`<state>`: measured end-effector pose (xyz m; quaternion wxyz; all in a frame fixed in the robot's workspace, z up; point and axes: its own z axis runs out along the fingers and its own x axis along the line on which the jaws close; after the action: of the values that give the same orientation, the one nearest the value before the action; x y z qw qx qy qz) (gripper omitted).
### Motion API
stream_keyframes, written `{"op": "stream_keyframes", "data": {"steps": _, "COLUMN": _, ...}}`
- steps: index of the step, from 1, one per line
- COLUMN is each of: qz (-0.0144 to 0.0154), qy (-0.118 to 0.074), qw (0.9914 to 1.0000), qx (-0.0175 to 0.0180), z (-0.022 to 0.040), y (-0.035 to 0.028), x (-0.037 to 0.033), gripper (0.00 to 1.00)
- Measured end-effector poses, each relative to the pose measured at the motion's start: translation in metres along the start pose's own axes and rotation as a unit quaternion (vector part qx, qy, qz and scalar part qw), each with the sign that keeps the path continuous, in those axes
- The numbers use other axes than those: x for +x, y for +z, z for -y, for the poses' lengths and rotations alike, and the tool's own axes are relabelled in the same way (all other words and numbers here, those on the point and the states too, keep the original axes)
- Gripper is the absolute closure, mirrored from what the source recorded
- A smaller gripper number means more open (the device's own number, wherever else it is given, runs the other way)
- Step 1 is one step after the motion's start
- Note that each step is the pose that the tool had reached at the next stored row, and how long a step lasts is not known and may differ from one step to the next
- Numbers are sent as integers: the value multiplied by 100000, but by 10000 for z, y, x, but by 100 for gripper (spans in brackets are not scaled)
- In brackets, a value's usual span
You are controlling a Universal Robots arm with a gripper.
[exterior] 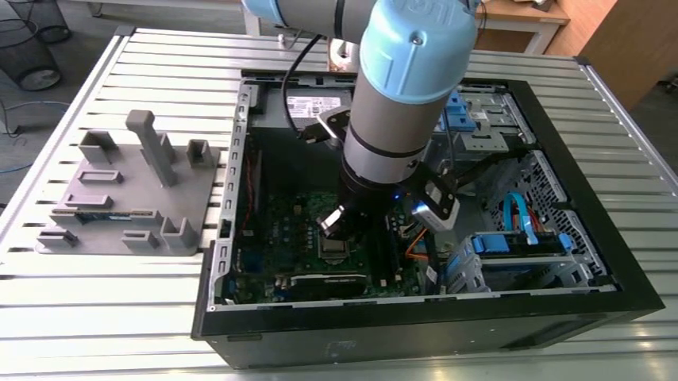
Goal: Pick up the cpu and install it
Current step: 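Install the first cpu locking lever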
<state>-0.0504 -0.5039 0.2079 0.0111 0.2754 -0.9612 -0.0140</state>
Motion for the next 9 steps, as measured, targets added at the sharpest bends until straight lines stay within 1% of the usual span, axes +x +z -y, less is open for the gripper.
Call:
{"op": "stream_keyframes", "data": {"steps": 3, "qz": 54, "qy": -190, "qw": 100000, "qx": -12, "z": 25, "y": 0, "x": 17, "gripper": 89}}
{"op": "stream_keyframes", "data": {"steps": 7, "qz": 88, "qy": -276, "qw": 100000, "qx": -36, "z": 31, "y": 1, "x": 20, "gripper": 89}}
{"op": "stream_keyframes", "data": {"steps": 9, "qz": 176, "qy": -289, "qw": 99999, "qx": -8, "z": 39, "y": 12, "x": 25, "gripper": 89}}
